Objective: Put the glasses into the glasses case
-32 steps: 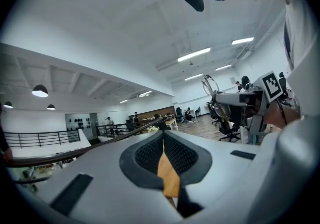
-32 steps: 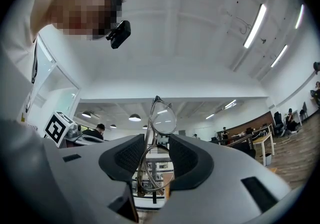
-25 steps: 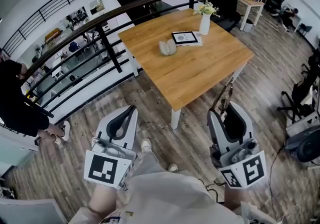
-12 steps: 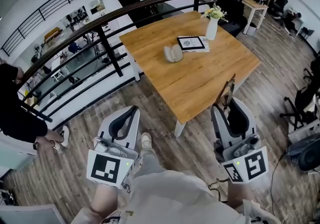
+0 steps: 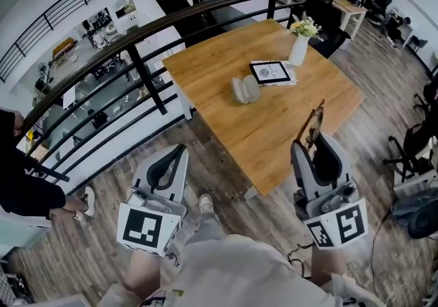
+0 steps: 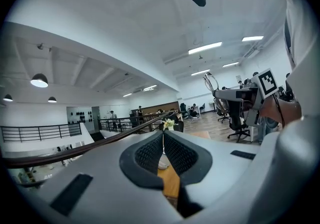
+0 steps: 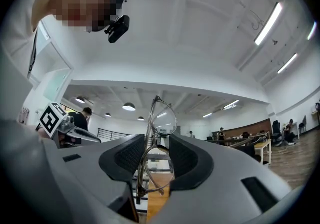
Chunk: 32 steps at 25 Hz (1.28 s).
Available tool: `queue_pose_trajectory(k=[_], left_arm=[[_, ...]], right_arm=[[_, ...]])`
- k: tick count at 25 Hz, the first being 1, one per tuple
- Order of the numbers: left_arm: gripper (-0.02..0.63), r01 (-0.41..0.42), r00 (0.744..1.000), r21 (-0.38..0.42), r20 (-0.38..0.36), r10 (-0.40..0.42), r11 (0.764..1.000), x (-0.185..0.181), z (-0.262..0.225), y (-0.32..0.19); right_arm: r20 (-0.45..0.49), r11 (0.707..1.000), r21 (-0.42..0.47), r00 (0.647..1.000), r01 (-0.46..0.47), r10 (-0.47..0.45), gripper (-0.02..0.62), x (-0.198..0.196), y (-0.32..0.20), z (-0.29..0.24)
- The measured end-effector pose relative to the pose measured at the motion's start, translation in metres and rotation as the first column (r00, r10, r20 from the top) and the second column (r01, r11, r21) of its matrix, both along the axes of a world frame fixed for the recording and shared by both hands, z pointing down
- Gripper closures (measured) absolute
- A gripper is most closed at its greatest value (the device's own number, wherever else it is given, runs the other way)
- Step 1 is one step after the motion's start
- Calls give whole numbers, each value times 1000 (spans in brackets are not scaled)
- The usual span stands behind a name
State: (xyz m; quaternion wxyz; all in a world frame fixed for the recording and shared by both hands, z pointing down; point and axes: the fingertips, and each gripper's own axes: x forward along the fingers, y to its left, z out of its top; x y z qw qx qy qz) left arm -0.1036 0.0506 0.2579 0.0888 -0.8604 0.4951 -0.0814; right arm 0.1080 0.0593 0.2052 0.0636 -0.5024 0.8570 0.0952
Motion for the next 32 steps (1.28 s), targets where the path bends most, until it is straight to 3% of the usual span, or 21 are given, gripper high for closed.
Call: queue_pose_trajectory(k=[10,15,20,32], left_arm=[[584,-90,996,-32,3,90,995,-71,-2,-152],[584,-116,993,-113,0,117,987,-88,2,-203],[584,-145,989,-93,7,146,985,-93,9,-243],[584,-133,991,-158,-6,133,979,-57,23,-301]], right_arm=[[-22,995,-47,996,-93,92,419,-76,-136,4],[-20,989,-57,990,-138,137,419,-99,-184,6],[-35,983,-78,986,-164,162,419,-102,-218,14],[-25,978,-148,989,-148,146,419,-64,-291,38]])
